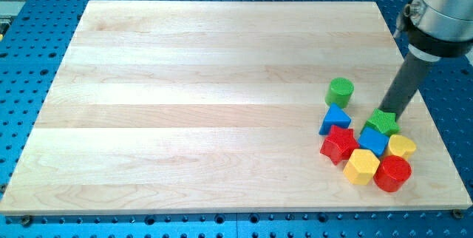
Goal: Push the cube into the triangle
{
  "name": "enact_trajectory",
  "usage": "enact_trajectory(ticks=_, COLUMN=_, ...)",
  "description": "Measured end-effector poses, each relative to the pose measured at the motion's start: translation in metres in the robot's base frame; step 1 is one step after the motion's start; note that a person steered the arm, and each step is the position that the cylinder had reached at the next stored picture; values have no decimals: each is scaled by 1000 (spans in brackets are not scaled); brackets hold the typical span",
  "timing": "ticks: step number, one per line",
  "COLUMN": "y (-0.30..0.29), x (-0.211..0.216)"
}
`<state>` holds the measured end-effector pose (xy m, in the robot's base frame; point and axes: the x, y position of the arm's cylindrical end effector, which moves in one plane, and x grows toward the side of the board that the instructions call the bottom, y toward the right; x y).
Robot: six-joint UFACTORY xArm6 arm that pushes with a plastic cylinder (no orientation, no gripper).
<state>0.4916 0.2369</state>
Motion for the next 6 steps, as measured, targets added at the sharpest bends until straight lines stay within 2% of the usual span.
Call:
enact_trajectory(ticks=1, y=-60, x=13)
enact_trajectory(ticks=2, y=-75, x=11)
enact_trajectory(ticks=3, y=5, x=2)
enact_trajectory(ticks=4, y=42, x=84)
enact_trajectory(ticks=5, y=15, x=125)
enact_trajectory(ticks=6, y=-50, x=107)
